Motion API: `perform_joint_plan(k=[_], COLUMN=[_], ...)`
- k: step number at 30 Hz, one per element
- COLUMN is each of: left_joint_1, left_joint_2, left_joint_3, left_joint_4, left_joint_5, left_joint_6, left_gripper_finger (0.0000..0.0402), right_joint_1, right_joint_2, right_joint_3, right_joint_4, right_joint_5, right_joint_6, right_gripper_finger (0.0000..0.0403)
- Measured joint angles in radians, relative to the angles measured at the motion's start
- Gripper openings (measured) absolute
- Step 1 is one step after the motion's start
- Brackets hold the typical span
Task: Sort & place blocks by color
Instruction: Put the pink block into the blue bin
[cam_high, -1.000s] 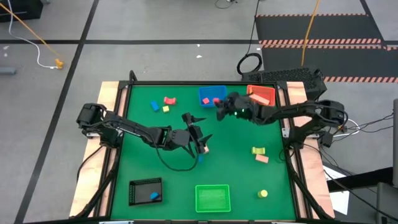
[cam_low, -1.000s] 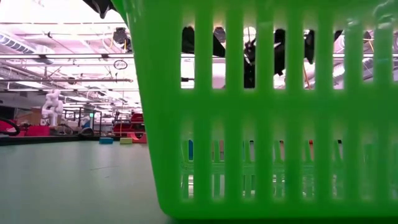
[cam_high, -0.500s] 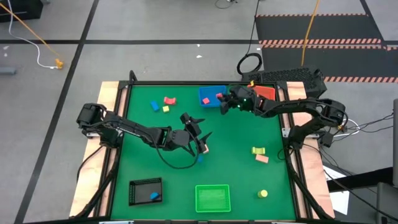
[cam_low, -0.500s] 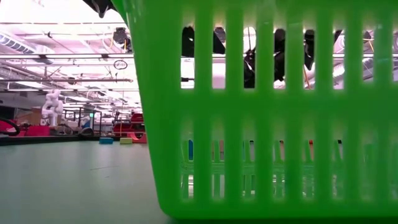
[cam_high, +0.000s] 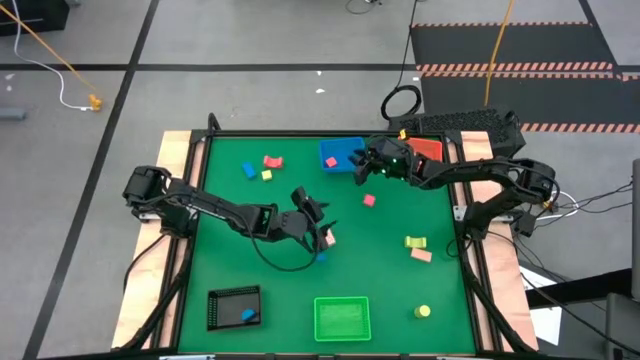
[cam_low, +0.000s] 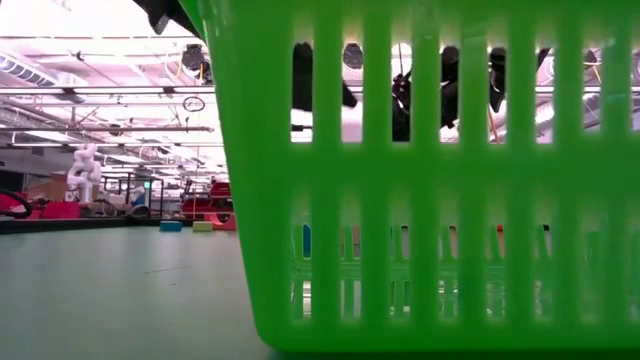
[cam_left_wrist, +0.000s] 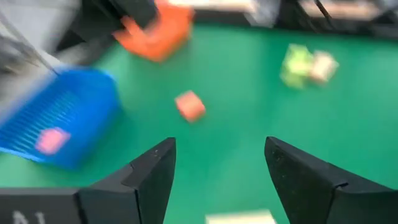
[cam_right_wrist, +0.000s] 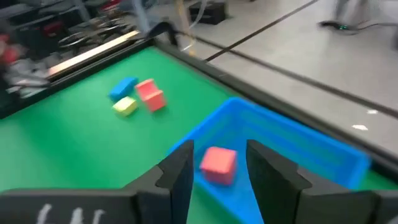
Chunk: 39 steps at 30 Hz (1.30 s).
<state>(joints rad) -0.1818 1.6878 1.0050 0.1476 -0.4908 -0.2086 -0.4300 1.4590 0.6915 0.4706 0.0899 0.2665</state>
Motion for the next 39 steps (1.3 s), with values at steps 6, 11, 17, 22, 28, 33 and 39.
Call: perform_joint_plan(k=[6, 11, 17, 22, 28, 33, 39], left_joint_1=[-0.005, -0.017, -0.023, -0.023, -0.023, -0.020, -0.020], left_joint_2=[0.000, 0.000, 0.000, 0.000, 0.000, 0.000, 0.000], left_joint_3=[0.000, 0.000, 0.000, 0.000, 0.000, 0.000, 0.000], left_joint_4=[-0.220, -0.309, -0.302, -0.302, -0.302, -0.300, -0.300], left_joint_5=[0.119, 0.121, 0.121, 0.120, 0.120, 0.119, 0.114], left_joint_6=[-0.145, -0.215, -0.217, -0.231, -0.232, -0.218, -0.219], left_gripper_finger=[0.0234, 0.0226, 0.0224, 0.0225, 0.0225, 0.0225, 0.0225], right_joint_1=[0.104, 0.208, 0.272, 0.276, 0.291, 0.320, 0.329], right_joint_2=[0.000, 0.000, 0.000, 0.000, 0.000, 0.000, -0.002], right_joint_3=[0.001, 0.000, -0.005, -0.062, -0.140, -0.182, -0.212], right_joint_4=[-0.177, -0.421, -0.461, -0.466, -0.458, -0.384, -0.381], right_joint_5=[-0.030, 0.141, 0.223, 0.280, 0.274, 0.272, 0.284], right_joint_6=[-0.032, -0.035, 0.141, 0.266, 0.377, 0.377, 0.375], right_gripper_finger=[0.0168, 0.0187, 0.0226, 0.0264, 0.0280, 0.0270, 0.0235])
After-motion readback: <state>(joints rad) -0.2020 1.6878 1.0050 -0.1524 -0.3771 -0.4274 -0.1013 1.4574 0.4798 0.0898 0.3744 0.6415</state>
